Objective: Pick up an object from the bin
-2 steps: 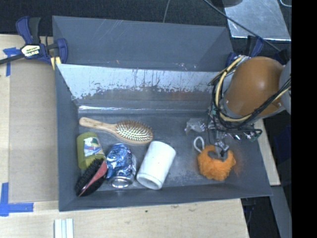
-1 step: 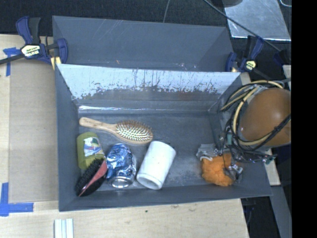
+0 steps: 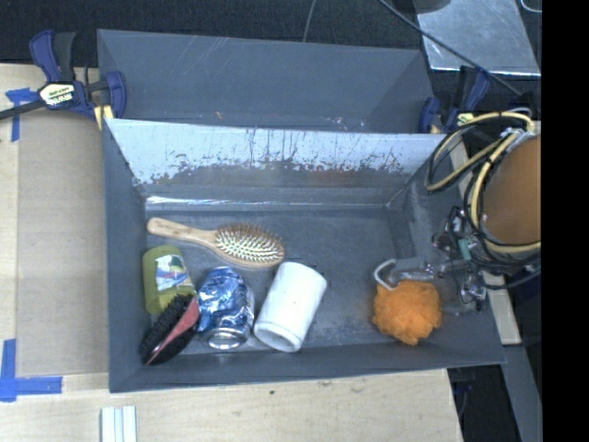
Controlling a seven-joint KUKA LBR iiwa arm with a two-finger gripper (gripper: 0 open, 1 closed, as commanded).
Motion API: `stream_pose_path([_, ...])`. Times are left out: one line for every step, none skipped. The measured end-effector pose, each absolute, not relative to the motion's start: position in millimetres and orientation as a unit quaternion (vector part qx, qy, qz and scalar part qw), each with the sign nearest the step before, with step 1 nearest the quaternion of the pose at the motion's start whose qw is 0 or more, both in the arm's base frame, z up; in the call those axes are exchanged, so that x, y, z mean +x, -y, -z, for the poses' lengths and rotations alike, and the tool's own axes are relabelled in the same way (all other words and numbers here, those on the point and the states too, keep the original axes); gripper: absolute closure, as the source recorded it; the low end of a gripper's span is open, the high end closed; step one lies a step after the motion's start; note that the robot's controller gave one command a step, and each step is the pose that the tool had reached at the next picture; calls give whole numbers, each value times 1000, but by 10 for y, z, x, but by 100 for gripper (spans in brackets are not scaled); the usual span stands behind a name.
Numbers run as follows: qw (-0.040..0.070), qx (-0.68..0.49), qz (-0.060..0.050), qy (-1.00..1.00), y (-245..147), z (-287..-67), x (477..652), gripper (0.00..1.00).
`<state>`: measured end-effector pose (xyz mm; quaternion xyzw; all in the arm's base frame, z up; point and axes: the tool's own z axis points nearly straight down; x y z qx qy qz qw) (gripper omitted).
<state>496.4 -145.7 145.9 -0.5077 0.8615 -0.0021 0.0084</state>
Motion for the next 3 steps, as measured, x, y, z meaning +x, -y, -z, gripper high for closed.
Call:
stream_pose_path([13, -645, -2, -764, 1477, -1160, 5307, 0])
stream_pose_path([14, -583, -4, -812, 1126, -705, 5123, 0])
stream_pose_path([15, -582, -3, -813, 1144, -714, 5130, 100])
